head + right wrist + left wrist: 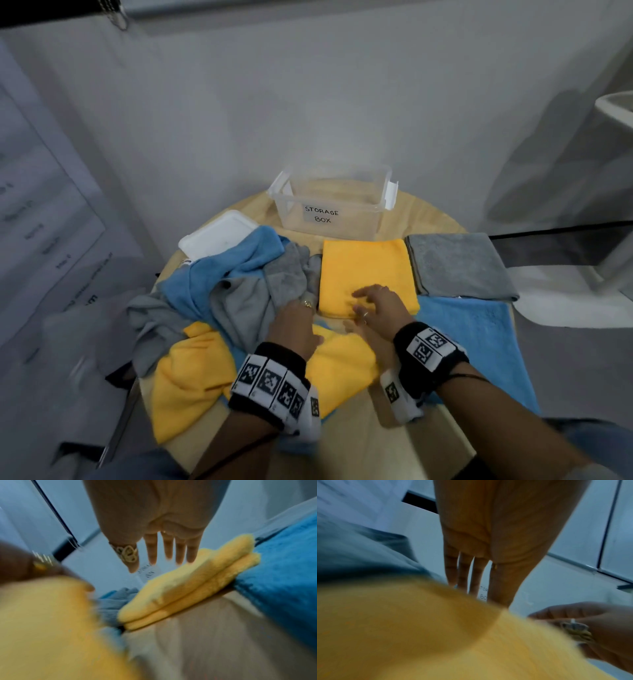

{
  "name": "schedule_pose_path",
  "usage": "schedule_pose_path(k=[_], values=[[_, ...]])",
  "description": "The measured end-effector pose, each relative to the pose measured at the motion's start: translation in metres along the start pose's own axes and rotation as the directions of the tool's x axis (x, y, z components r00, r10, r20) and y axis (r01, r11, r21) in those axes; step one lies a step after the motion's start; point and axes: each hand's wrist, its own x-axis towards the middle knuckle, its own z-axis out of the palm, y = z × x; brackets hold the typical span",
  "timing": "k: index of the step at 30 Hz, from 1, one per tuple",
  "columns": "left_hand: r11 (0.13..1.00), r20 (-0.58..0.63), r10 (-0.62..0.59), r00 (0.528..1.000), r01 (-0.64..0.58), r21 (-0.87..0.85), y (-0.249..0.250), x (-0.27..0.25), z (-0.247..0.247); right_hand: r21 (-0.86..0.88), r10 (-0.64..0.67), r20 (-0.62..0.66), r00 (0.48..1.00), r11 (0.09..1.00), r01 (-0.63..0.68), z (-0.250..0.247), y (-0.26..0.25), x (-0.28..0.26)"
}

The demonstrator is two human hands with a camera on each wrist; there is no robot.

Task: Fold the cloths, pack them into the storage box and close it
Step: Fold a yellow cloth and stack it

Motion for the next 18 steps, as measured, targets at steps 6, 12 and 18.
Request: schedule_pose_path(k=[6, 12, 18], values=[[0.999, 0.123, -0.006, 0.992, 0.0, 0.048, -0.027, -0.058, 0.02, 0.302, 0.152, 0.154, 0.976, 0.934, -0.193, 0.048, -0.025, -0.062], [0.993, 0.314, -0.03, 0.949, -0.008, 0.117, -0.037, -0.086, 0.042, 0.293, 0.169, 0.072, 0.983, 0.938, -0.183, 0.049, -0.03, -0.079], [0.951, -0.07, 0.021, 0.997, -0.042, -0.307, -0.017, -0.096, 0.043, 0.629, -0.043, -0.001, 0.999, 0.776, 0.034, 0.002, -0.074, -0.096]])
